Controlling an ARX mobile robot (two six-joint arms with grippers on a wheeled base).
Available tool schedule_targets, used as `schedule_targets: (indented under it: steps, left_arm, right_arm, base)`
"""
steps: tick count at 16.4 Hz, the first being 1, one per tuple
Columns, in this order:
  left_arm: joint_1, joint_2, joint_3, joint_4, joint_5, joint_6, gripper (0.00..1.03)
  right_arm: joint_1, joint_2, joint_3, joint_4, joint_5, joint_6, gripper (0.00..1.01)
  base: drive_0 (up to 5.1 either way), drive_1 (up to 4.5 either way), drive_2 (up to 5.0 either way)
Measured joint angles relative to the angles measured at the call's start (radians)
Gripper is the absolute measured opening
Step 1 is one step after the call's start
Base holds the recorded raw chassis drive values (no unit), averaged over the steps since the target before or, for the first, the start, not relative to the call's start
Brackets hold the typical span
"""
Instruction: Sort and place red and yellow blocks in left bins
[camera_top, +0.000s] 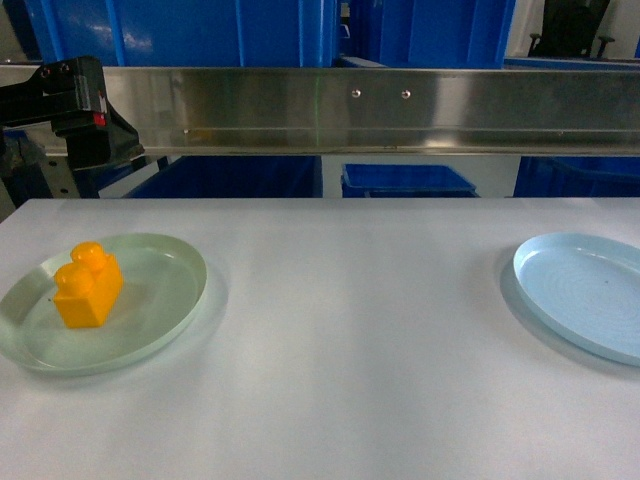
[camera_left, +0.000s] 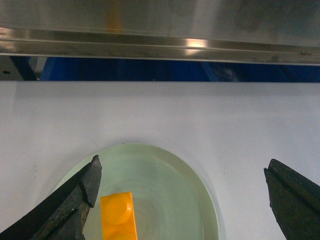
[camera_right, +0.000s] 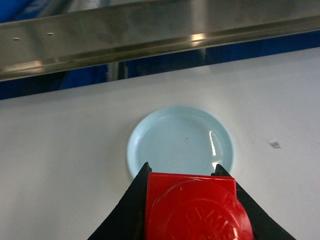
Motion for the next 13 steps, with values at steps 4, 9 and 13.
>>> schedule_targets:
  steps: [4,9,13]
  left_arm:
    - [0.000,0.000,0.000,0.001,0.000,0.000,0.98]
    - [0.000,0.000,0.000,0.000,-0.001,0.000,0.98]
    - [0.000,0.000,0.000,0.000,0.000,0.000,0.98]
  right_arm:
    - [-0.139,0.037,-0.002,0.007,-0.046,-0.089,0.28]
    - [-0.100,0.019,-0.004,-0.015,-0.067,-0.088,0.28]
    - [-0.099,0.017,-0.006,-0.017,-0.069,-0.088,0.28]
  base:
    - [0.0,0.00,0.0]
    - [0.0,0.00,0.0]
    - [0.0,0.00,0.0]
